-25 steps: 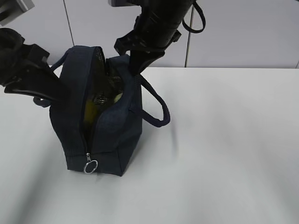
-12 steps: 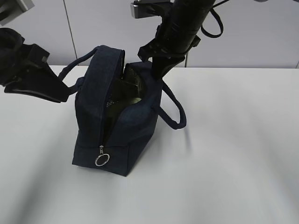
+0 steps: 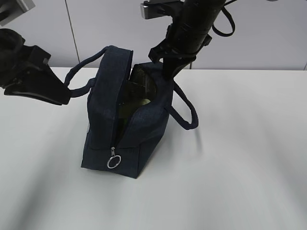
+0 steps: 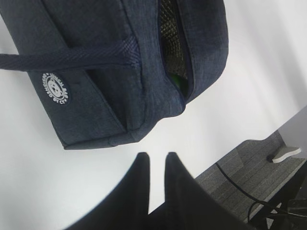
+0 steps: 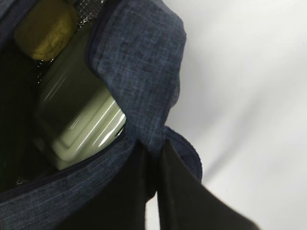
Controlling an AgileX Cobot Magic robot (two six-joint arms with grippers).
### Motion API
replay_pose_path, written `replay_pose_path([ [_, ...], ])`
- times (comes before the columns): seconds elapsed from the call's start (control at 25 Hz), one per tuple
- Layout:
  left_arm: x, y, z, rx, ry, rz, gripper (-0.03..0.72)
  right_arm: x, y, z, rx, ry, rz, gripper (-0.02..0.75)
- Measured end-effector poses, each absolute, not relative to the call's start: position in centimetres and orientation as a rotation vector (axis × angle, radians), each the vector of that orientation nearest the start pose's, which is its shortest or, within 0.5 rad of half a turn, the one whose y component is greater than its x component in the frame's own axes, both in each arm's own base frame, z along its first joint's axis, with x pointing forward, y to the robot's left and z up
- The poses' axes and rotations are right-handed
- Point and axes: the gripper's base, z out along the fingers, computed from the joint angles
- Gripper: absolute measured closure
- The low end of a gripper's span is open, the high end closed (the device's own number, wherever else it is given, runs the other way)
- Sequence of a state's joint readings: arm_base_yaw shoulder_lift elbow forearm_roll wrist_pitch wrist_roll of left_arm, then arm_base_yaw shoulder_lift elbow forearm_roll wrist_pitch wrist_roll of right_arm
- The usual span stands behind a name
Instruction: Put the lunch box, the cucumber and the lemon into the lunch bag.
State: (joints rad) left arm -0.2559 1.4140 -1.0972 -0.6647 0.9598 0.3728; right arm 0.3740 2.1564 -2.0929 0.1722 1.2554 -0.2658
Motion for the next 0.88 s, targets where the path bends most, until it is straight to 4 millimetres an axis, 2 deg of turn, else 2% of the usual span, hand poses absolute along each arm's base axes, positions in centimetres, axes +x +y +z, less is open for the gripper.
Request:
replay_pose_path([
  [0.12, 26.0, -11.5, 30.3, 0.450, 2.588, -0.802, 0.638, 43.1, 18.6, 28.0, -0.851, 2.668, 0.280, 0.724],
  [0.32, 26.0, -11.5, 30.3, 0.452, 2.589, -0.798, 0.638, 42.8, 19.3, 28.2, -0.901, 2.634, 0.400, 0.706],
  [0.4, 26.0, -11.5, 30.3, 0.453, 2.589, -0.796, 0.638, 42.7, 19.4, 28.3, -0.899, 2.630, 0.431, 0.658],
  [0.6, 26.0, -11.5, 30.3, 0.456, 2.590, -0.792, 0.638, 42.7, 19.6, 28.4, -0.895, 2.622, 0.463, 0.415],
  [0.64, 26.0, -11.5, 30.3, 0.458, 2.591, -0.788, 0.638, 42.7, 19.6, 28.4, -0.890, 2.624, 0.464, 0.388],
  [0.8, 26.0, -11.3, 30.2, 0.483, 2.586, -0.755, 0.638, 42.8, 19.6, 28.9, -0.862, 2.616, 0.470, 0.344],
  [0.88, 26.1, -11.2, 30.3, 0.494, 2.572, -0.724, 0.638, 42.6, 19.6, 29.9, -0.849, 2.595, 0.473, 0.342],
])
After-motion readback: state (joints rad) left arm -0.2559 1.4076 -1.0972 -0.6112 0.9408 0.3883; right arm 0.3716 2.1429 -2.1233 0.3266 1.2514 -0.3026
